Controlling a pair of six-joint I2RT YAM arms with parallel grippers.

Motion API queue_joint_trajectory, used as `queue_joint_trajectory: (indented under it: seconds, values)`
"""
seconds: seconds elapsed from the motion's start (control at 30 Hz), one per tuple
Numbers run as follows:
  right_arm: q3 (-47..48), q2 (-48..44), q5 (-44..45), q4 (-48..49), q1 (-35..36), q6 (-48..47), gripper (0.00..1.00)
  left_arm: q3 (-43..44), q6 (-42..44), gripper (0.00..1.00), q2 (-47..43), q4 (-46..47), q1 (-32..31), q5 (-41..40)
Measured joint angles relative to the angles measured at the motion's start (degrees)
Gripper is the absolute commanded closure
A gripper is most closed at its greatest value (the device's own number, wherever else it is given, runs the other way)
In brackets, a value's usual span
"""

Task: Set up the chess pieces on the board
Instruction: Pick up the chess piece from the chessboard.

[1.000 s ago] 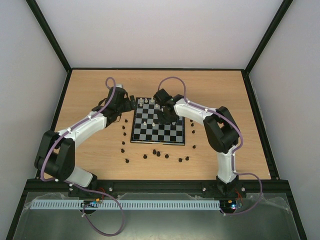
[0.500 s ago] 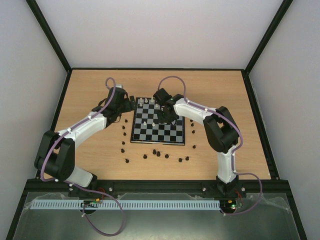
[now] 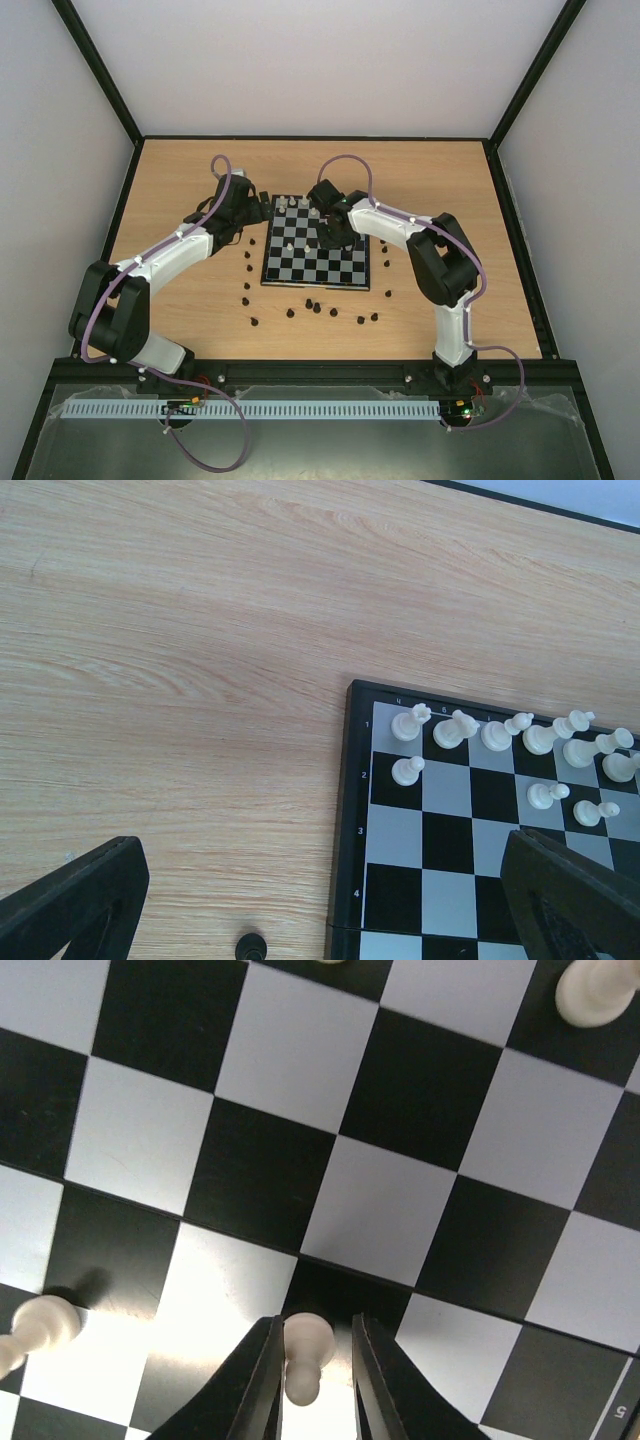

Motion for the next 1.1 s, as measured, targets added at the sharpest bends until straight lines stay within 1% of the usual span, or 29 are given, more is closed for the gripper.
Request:
queue_joint_trajectory:
  seconds: [0.13,0.2,0.4,0.5,0.67,0.83,1.1]
  values:
    - [-1.2,-0.2,-0.1,0.0,0.1,0.0,0.91,0.0,0.0,0.0,0.0,0.0,0.0,0.0]
    - [-1.4,-0.4,0.0,0.1,0.1,-0.2,0.94,0.0,0.0,0.0,0.0,0.0,0.0,0.0]
    - [-1.2,-0.9,0.7,-0.3,0.1,-0.3,0.94,0.0,0.0,0.01,0.0,0.0,0.0,0.0]
    - [1.3,-0.9,1.9,-1.9,0.1,-0.6,0.94,0.0,0.0,0.0,0.0,0.0,0.0,0.0]
    - [12.7,1.4,2.8,-3.6,-0.9,-1.3,0.94,0.0,0.0,0.01,0.0,0.0,0.0,0.0]
    - [20.4,5.6,2.6,-4.5,-3.4,-2.2,0.94,0.0,0.0,0.0,0.0,0.0,0.0,0.0]
    - [21.6,10.9,2.0,-7.0,-6.0,-3.0,0.94,0.0,0.0,0.01,0.0,0.0,0.0,0.0]
